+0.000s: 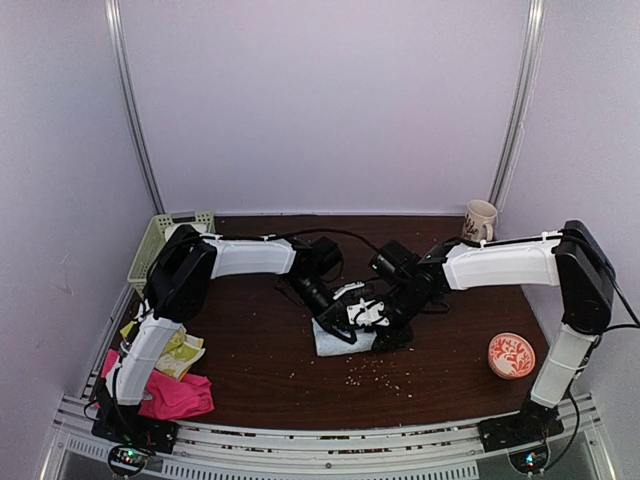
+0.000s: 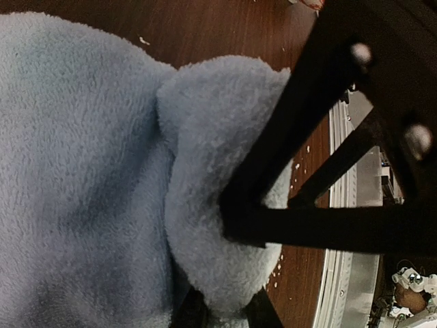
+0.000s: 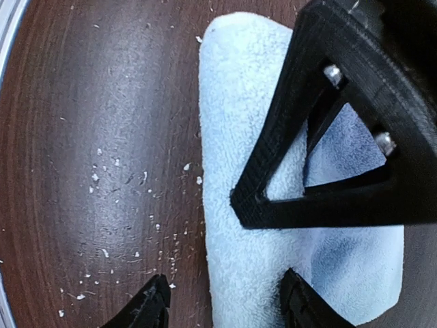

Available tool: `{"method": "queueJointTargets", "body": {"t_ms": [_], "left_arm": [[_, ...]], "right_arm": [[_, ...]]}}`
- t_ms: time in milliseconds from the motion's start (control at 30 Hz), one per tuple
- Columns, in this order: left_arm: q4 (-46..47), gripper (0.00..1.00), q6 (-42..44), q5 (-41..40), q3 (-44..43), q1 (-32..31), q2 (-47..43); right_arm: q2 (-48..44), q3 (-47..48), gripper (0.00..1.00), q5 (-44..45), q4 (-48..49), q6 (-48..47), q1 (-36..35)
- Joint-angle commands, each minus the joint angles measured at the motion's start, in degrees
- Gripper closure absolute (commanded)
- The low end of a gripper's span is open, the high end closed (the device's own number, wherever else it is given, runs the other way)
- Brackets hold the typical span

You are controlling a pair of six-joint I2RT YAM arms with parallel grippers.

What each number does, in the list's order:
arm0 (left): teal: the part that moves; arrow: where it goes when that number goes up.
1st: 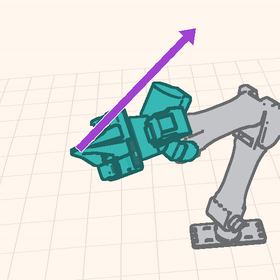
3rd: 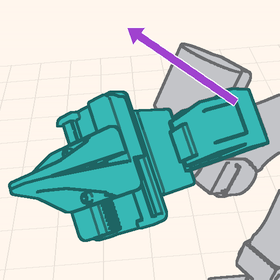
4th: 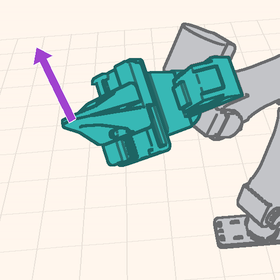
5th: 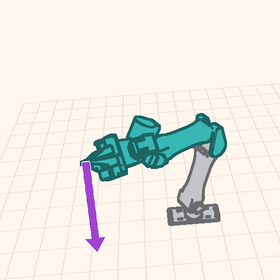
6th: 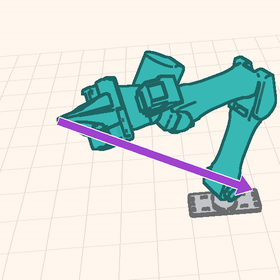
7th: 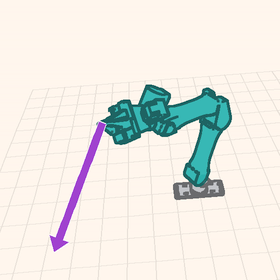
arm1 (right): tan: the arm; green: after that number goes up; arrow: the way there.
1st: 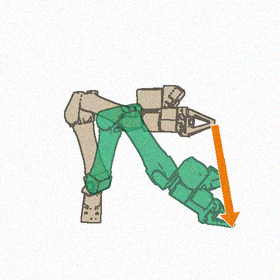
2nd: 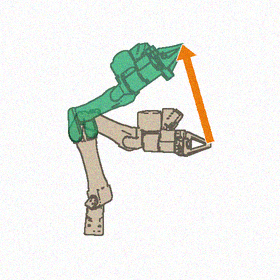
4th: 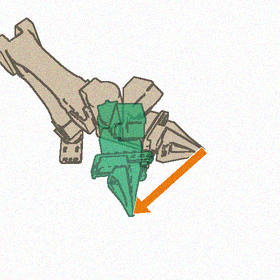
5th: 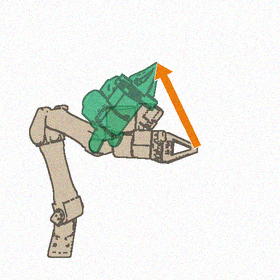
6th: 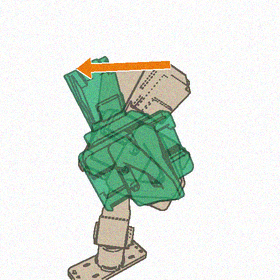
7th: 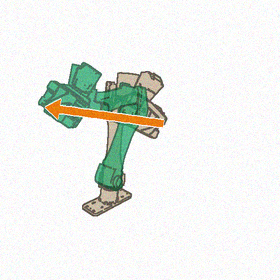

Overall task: Roll the towels
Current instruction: Roll the towel at the center of the board.

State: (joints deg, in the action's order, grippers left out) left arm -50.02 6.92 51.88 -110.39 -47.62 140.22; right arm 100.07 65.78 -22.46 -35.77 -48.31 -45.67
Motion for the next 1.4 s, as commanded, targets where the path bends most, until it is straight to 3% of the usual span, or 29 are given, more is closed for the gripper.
{"method": "queueJointTargets", "body": {"t_ms": [0, 267, 400, 567, 700, 933, 1100, 1167, 1367], "left_arm": [[-4.1, 0.87, -0.3, -6.4, 1.2, -0.1, 4.7], [5.7, 0.69, -2.5, -14.1, 6.8, 0.4, -3.6], [11.2, 0.64, -4.8, -16.4, 10.1, 1.8, -9.7], [10.8, 0.6, -4.0, -26.6, 12.4, 3.9, -17.5], [15.3, 0.55, -5.7, -32.8, 18.4, 5.3, -25.1], [24.7, 0.54, -7.6, -42.8, 27.9, 4.8, -36.4], [33.0, 0.51, 2.3, -44.2, 35.2, -1.4, -43.1], [34.0, 0.44, 6.2, -45.5, 36.5, -4.9, -43.2], [29.1, 0.44, 13.6, -51.4, 31.6, -11.1, -34.6]], "right_arm": [[3.7, 2.0, 0.48, 3.1, 1.7, -0.7, -0.2], [7.6, 2.7, 0.77, 2.6, -0.5, -0.6, -0.2], [10.2, 4.3, 0.84, 0.7, -5.1, -0.4, 0.1], [13.0, 8.8, 0.85, -6.4, -15.2, 0.1, 1.9], [17.3, 13.3, 0.85, -11.7, -22.1, 0.4, 4.1], [29.4, 27.3, 0.84, -19.4, -33.9, 2.2, 9.2], [39.8, 40.6, 0.83, -18.6, -40.0, 6.5, 10.5], [43.4, 45.3, 0.83, -17.9, -41.5, 8.4, 10.8], [50.3, 52.5, 0.82, -16.7, -42.0, 12.4, 11.8]]}}
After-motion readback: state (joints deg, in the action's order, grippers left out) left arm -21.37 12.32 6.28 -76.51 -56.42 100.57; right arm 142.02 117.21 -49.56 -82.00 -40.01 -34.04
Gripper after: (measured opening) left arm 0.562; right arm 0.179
